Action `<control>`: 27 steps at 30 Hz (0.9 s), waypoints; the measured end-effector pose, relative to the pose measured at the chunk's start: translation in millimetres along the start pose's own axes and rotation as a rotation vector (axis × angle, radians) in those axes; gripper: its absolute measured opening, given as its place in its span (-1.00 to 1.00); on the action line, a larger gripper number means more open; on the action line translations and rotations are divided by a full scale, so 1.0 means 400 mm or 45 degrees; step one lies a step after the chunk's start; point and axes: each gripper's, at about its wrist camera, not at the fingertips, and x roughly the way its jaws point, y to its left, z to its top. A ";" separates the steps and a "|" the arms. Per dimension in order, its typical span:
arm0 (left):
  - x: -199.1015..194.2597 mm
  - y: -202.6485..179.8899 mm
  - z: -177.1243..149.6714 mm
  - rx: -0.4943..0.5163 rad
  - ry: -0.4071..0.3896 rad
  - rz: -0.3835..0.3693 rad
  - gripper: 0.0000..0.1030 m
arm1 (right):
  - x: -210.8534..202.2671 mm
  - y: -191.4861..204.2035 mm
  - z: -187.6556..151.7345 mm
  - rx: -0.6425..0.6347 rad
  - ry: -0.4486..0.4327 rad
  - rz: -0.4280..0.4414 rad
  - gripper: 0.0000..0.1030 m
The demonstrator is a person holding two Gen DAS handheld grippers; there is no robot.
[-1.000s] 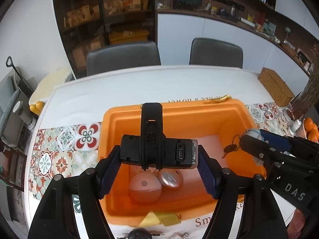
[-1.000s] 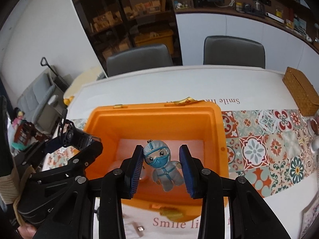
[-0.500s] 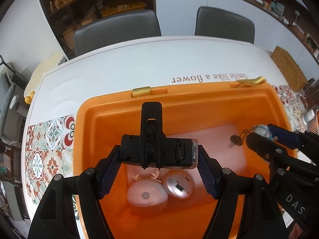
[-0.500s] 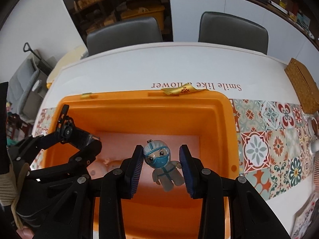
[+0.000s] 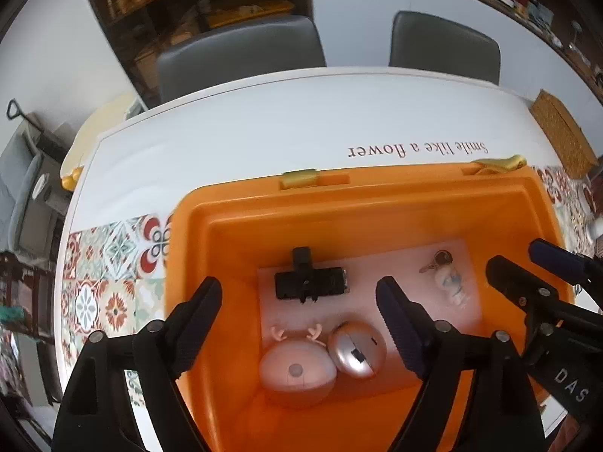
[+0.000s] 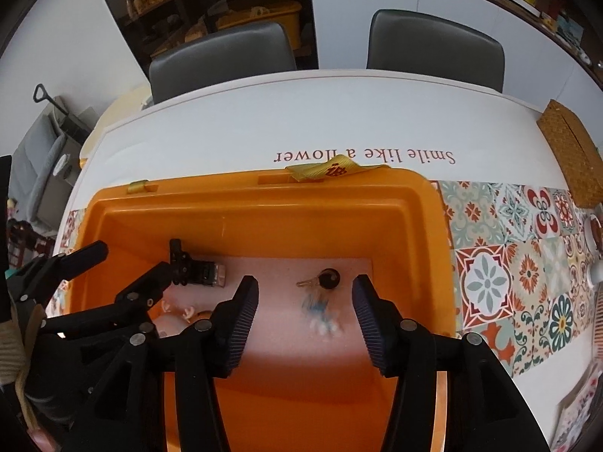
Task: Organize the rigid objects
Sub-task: 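Open both grippers to drop the holder and figure into the crate, then move both grippers back toward the cable reel and battery charger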
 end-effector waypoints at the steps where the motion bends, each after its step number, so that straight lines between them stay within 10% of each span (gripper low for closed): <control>1: -0.009 0.005 -0.005 -0.008 -0.005 -0.004 0.64 | -0.006 -0.002 -0.001 0.004 -0.008 -0.004 0.09; 27: -0.286 0.090 -0.208 -0.185 -0.229 0.059 0.97 | -0.277 0.035 -0.180 -0.013 -0.267 0.088 0.44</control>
